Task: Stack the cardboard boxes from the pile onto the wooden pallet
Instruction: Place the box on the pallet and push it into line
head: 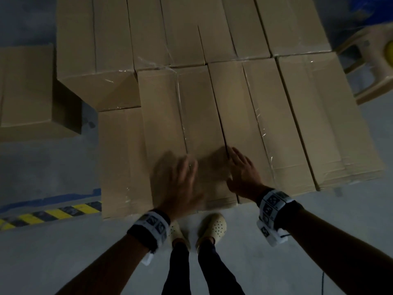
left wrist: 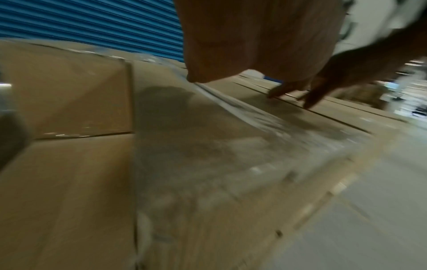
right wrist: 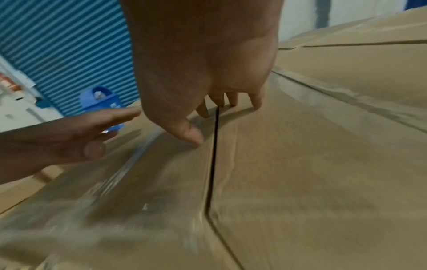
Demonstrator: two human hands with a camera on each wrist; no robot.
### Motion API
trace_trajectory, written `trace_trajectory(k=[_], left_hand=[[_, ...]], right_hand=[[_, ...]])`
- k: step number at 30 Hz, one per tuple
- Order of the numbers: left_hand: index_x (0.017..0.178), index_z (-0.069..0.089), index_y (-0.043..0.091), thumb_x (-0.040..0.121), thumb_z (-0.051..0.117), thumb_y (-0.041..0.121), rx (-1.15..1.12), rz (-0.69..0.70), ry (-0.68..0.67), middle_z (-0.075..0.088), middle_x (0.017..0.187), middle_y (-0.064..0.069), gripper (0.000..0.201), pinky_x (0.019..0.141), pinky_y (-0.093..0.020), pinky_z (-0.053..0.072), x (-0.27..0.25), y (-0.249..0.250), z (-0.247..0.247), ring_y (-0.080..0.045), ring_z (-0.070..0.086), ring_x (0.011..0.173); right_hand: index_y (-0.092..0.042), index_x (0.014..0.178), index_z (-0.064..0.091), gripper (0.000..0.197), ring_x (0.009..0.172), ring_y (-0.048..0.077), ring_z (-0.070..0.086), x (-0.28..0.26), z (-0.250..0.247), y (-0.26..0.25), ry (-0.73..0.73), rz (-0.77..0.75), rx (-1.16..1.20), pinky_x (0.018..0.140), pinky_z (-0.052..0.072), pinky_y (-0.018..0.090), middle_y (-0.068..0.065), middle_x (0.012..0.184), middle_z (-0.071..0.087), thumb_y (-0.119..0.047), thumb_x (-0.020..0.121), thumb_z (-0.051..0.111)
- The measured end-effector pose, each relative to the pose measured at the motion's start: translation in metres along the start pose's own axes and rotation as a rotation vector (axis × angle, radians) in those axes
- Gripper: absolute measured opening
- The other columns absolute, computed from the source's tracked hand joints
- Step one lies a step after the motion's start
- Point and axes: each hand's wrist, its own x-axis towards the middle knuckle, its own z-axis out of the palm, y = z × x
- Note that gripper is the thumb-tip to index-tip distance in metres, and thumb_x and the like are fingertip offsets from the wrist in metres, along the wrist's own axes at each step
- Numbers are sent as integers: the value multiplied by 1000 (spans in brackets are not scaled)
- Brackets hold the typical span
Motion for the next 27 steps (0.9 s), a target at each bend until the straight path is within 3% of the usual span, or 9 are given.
trace_trajectory(k=[3,5,7,11,14,17,21,24,27], left_hand=[[160,6,17,86,59,65,46,169,-148,0,169,-15,103,122,-60,15,-16,33,36,-35,-3,155],[161,3,17,85,67,56,85,132,-211,-8,168,-10,107,125,-54,8,-20,43,53,-31,-11,155],[161,11,13,87,65,48,134,101,-170,-2,168,-12,98,125,-53,5,-19,47,60,-33,-2,156],[158,16,9,88,49,45,219,117,-114,17,166,-17,85,122,-60,16,-15,46,62,-37,12,154],[159,11,9,90,49,47,259,104,-159,13,167,-17,87,122,-60,17,-14,46,61,-37,10,155],[159,7,11,89,60,43,240,77,-223,9,168,-16,93,121,-61,19,-12,47,58,-36,7,155],[159,20,9,85,71,34,170,27,-254,13,167,-15,93,122,-58,20,-8,58,43,-36,12,154],[159,22,9,96,60,35,161,-9,-343,8,168,-12,78,125,-50,13,-1,68,20,-31,5,156],[153,34,10,102,48,41,241,27,-366,8,168,-14,61,124,-45,15,8,71,-18,-29,1,156]], right_hand=[[-16,156,25,93,152,28,3,-32,21,9,43,-69,-49,118,24,59,4,165,6,-8,74,68],[-20,158,13,98,150,24,-10,-50,30,15,7,-59,-76,121,8,53,-1,164,-9,-8,76,64],[-23,159,1,105,150,24,-16,-62,31,19,-24,-59,-96,119,-1,47,-2,164,-17,-14,77,65],[-23,159,0,104,152,27,-12,-66,41,24,-20,-56,-150,122,4,51,1,165,-15,-25,81,68],[-22,159,5,105,153,30,-5,-64,50,22,26,-33,-107,122,11,53,2,167,-7,-21,80,73],[-25,159,5,106,153,29,-5,-64,50,20,30,-21,-71,122,9,53,1,167,-5,-19,79,75],[-24,158,-3,98,151,26,-15,-65,34,14,-59,4,-58,124,7,51,-2,164,-17,-9,86,62],[-20,158,-3,96,152,24,-13,-66,12,4,-139,38,-28,124,14,46,0,164,-18,-6,87,60],[-23,159,-1,94,153,25,-5,-71,-20,-14,-82,116,103,122,23,46,6,166,-11,-11,89,61]])
